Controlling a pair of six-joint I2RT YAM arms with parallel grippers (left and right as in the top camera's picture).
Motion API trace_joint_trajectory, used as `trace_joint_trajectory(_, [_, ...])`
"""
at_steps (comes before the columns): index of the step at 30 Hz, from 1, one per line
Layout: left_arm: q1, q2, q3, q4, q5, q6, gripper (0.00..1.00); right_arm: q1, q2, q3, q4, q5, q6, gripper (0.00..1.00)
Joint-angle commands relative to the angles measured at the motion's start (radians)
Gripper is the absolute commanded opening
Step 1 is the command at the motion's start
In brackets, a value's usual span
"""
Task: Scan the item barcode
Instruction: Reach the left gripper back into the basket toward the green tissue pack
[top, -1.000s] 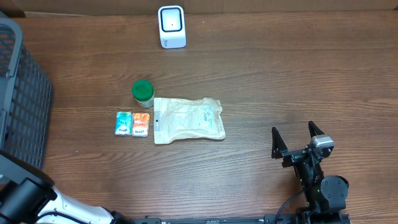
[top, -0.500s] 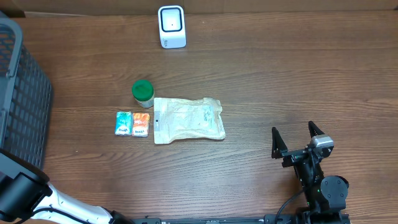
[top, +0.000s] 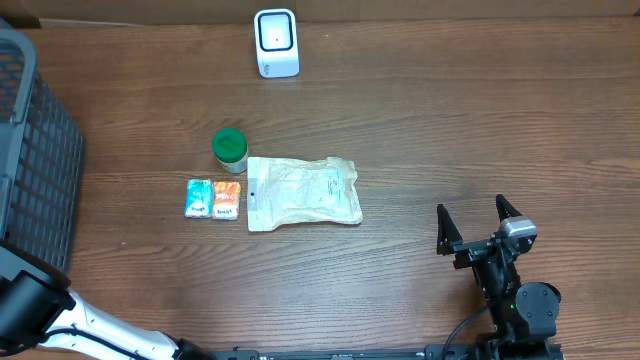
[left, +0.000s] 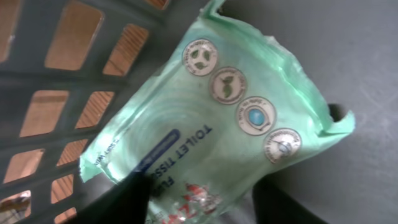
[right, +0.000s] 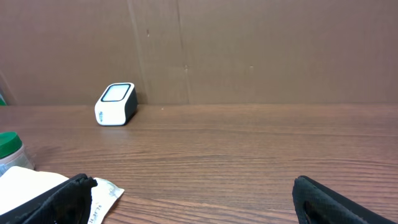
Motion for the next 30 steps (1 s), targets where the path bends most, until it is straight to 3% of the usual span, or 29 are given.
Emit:
trace_joint_trajectory(1, [0.005, 0.022, -0.003, 0.004, 0.009, 0.009, 0.33, -0.003, -0.01, -0.011, 0.005, -0.006, 0.006, 1.0])
trace_joint_trajectory(4, [0.005, 0.022, -0.003, 0.001, 0.039, 0.009, 0.06, -0.003, -0.01, -0.011, 0.005, -0.006, 0.006, 1.0])
trace_joint_trajectory(5, [0.005, 0.022, -0.003, -0.003, 0.051, 0.01, 0.04, -0.003, -0.01, -0.011, 0.005, -0.006, 0.006, 1.0])
trace_joint_trajectory(10, [-0.009, 0.02, -0.003, -0.043, 0.06, 0.006, 0.04, -0.003, -0.01, -0.011, 0.005, -0.006, 0.006, 1.0])
trace_joint_trajectory(16, [-0.052, -0.037, -0.002, -0.056, 0.073, -0.083, 0.04, -0.003, -0.01, -0.011, 0.005, -0.006, 0.006, 1.0])
trace_joint_trajectory(30, [-0.161, -0.403, -0.001, 0.013, 0.126, -0.205, 0.04, -0.003, -0.01, -0.011, 0.005, -0.006, 0.006, 1.0])
